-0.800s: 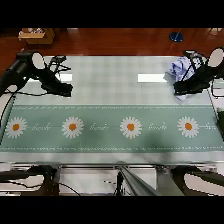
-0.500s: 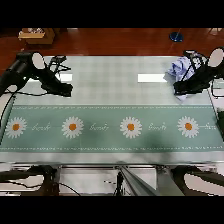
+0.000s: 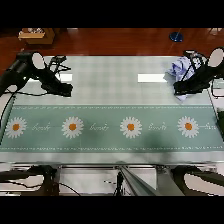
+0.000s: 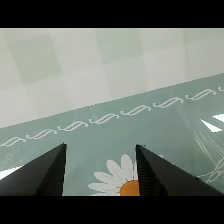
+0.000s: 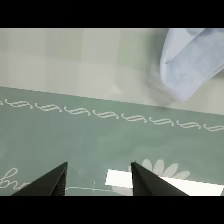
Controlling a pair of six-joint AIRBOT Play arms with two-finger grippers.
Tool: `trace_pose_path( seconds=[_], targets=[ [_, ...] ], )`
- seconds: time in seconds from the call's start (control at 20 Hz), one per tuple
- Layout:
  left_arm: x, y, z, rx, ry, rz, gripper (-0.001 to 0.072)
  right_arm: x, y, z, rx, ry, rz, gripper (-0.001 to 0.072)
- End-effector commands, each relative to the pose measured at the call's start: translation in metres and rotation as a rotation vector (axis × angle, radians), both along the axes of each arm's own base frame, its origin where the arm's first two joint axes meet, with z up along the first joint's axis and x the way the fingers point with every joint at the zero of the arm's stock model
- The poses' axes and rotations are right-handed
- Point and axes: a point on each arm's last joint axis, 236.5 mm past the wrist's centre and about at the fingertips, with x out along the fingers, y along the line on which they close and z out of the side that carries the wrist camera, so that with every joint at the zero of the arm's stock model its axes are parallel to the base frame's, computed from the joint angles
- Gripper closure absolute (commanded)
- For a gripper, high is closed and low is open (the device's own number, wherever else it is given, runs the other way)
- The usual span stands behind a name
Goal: Fold the shirts.
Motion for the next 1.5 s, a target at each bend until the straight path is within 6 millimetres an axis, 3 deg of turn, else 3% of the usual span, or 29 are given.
trace_pose_path(
  seconds=[0.0,0.35,0.45,0.6,0.75,0.85,0.9,1.05,1.15,1.3,1.45],
  targets=[
    [0.0,-0.002,0.0,-0.003,0.0,-0.002,0.0192,0.006,0.002,0.001,0.006,-0.026,0.001,0.0264],
    [0.0,-0.026,0.003,-0.105,0.002,0.015,0.0192,0.036,0.007,0.008,0.027,-0.154,0.005,0.0265],
    [0.004,-0.026,0.004,-0.106,-0.013,0.017,0.0192,0.054,0.001,0.015,-0.001,-0.239,0.019,0.0264],
    [0.003,-0.025,0.004,-0.105,-0.009,0.018,0.0192,0.095,-0.033,0.046,-0.146,-0.434,-0.014,0.0221],
    [0.002,-0.022,0.003,-0.087,-0.013,-0.046,0.0192,0.134,-0.081,0.105,-0.26,-0.689,-0.119,0.022],
    [0.003,-0.019,0.003,-0.069,-0.023,-0.084,0.0193,0.147,-0.108,0.127,-0.249,-0.801,-0.194,0.022],
    [0.002,-0.017,0.002,-0.06,-0.021,-0.086,0.0192,0.148,-0.125,0.128,-0.248,-0.819,-0.237,0.022],
    [0.001,-0.016,0.002,-0.059,-0.017,-0.087,0.0177,0.142,-0.171,0.095,-0.238,-0.756,-0.346,0.0161],
    [0.001,-0.016,0.002,-0.059,-0.014,-0.087,-0.0013,0.141,-0.187,0.059,-0.168,-0.697,-0.428,0.0125],
    [0.0,-0.016,0.002,-0.059,-0.014,-0.088,-0.0011,0.145,-0.183,-0.003,-0.07,-0.582,-0.449,0.0125],
    [0.0,-0.016,0.002,-0.059,-0.014,-0.088,-0.0011,0.144,-0.16,-0.061,0.032,-0.452,-0.43,0.0125]
  ],
)
